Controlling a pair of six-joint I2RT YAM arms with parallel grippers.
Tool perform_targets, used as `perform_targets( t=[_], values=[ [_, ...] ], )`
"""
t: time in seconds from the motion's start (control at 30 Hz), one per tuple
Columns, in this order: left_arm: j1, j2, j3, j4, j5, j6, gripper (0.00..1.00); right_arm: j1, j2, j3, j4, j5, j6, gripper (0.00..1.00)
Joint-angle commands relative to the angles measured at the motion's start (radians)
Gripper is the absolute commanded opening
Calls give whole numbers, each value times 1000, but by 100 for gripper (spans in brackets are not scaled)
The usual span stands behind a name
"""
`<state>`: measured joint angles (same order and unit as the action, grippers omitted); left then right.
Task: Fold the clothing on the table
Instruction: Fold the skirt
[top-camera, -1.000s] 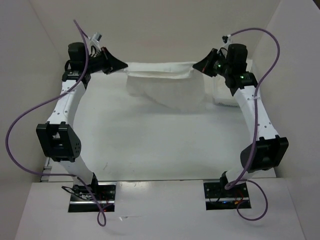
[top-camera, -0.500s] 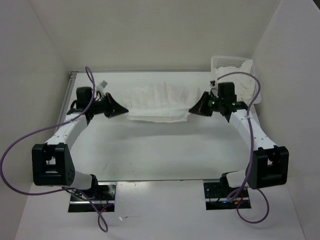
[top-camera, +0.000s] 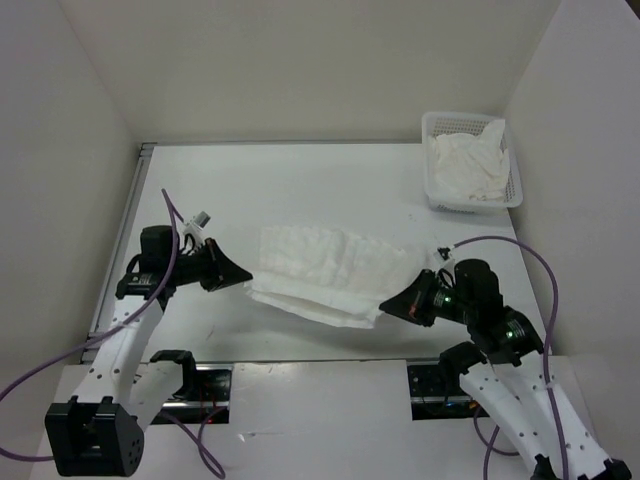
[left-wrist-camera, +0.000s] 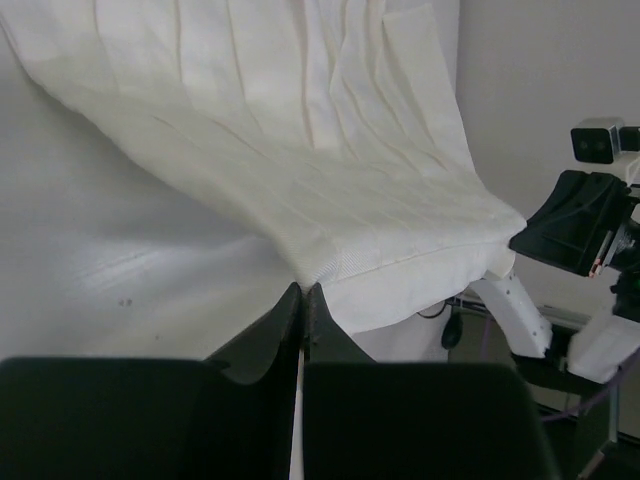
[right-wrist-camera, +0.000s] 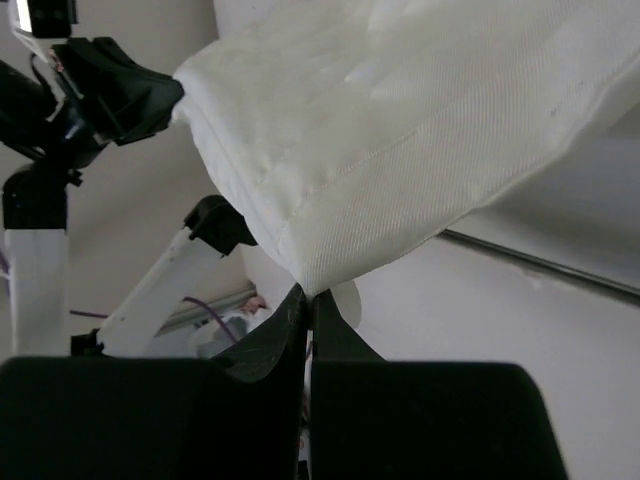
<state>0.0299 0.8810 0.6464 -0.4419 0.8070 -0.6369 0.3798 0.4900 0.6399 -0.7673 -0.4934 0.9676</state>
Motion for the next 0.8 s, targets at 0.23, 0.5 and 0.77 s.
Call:
perform_targets(
  t=[0.23,0.5,0.77],
  values=[
    [13,191,36,150,-28,-61,0,25,-10,-54,-52,191,204,3],
    [-205,562,249,367,-123,-155,0,25,298,14,101,283,134,0],
    [-263,834,386,411,-177,-155,13,25,380,37,114,361,111,31]
  ],
)
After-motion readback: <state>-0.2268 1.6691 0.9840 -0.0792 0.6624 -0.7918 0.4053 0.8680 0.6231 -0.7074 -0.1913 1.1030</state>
